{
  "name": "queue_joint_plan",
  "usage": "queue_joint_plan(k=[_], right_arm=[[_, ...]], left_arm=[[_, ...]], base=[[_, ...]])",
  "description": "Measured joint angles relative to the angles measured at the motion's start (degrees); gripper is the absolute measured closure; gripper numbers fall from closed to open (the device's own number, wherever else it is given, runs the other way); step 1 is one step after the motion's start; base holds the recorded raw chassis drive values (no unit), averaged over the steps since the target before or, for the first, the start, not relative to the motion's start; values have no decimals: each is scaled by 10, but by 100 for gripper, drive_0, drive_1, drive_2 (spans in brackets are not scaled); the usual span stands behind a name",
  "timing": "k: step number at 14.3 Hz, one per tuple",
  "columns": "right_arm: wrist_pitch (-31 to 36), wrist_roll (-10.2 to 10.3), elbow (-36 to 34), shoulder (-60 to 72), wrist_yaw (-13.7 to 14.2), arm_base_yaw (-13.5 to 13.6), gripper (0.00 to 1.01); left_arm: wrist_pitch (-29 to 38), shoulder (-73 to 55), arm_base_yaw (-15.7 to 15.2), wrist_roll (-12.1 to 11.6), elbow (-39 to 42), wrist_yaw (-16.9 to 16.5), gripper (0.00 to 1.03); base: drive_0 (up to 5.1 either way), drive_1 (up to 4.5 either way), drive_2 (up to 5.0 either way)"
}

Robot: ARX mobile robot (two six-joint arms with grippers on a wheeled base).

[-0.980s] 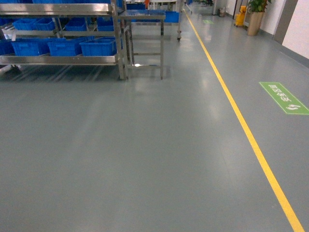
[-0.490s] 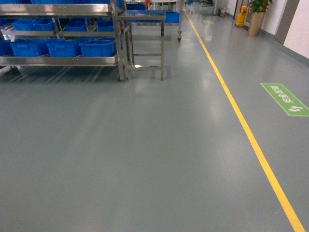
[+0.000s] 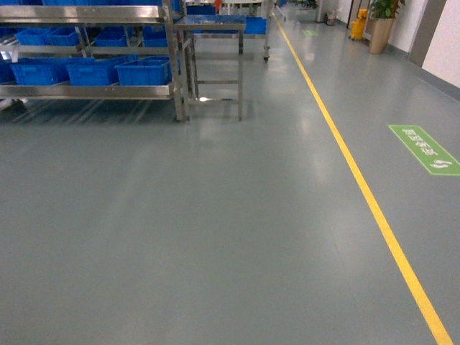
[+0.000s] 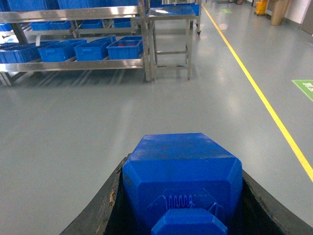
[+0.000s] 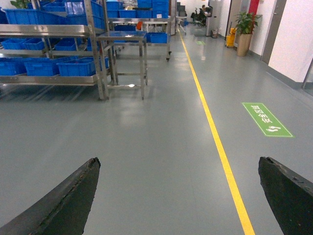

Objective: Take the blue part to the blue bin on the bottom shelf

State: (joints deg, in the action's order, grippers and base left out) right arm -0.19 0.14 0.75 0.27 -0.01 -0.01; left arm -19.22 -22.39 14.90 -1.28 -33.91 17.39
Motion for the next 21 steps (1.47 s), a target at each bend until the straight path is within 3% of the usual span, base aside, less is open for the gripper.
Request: queue_joint_plan(k=[21], right_arm=[[-1,0,0,0,0,0,3]], left_arm=[[0,-1,0,0,0,0,59]], base=[[-6,401,-414]])
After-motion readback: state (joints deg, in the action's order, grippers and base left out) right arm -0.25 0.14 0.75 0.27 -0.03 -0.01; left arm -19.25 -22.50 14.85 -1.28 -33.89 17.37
